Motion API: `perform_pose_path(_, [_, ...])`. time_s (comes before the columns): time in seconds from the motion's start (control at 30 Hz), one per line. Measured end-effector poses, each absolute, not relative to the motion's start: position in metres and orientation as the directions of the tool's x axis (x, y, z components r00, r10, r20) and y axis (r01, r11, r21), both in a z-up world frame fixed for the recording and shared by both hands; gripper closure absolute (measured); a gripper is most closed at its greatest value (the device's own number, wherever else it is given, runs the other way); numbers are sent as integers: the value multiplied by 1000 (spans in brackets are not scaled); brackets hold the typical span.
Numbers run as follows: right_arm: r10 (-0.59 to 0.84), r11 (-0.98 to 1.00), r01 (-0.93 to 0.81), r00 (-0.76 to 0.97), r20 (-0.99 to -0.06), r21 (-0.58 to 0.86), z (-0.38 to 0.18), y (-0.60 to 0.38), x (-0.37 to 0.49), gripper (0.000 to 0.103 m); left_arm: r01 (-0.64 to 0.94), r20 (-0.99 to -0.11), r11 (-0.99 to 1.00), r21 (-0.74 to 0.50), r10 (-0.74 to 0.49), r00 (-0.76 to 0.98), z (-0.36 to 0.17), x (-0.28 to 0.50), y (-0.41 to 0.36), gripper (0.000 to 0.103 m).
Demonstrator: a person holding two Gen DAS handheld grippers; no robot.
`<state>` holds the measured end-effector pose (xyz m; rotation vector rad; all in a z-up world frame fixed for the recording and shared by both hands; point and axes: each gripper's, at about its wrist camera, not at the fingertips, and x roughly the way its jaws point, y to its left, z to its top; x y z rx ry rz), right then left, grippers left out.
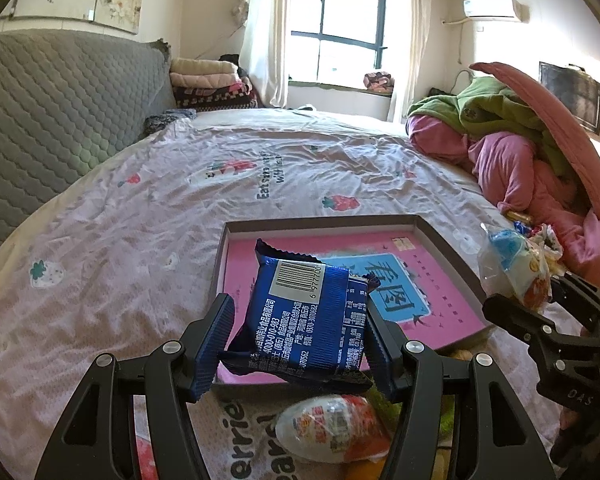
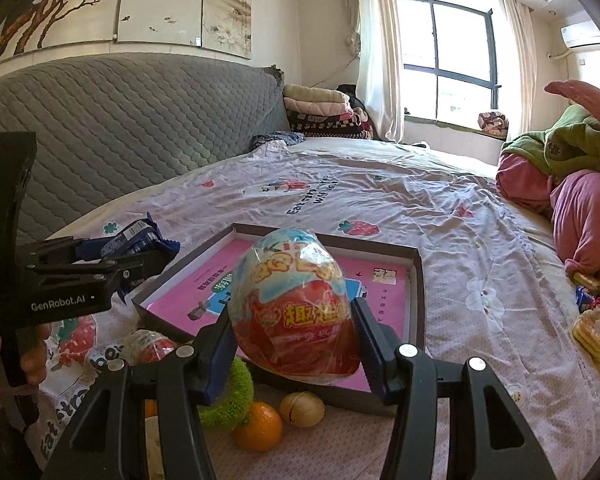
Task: Organize objects
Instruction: 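Lift biscuit packet with left tool while right tool carries candy egg toward the tray, then lower biscuit packet onto pink book with left tool while right tool sets candy egg beside it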
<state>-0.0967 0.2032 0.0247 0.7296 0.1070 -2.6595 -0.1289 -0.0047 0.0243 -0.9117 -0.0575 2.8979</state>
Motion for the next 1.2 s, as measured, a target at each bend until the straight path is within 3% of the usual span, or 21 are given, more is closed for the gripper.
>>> perform_pose_path(1.2, [-274,-950,311,-783,-558,30,8,226,-144,48,-67,-662,-994,-82,104,-742,-6,-183,-21,40])
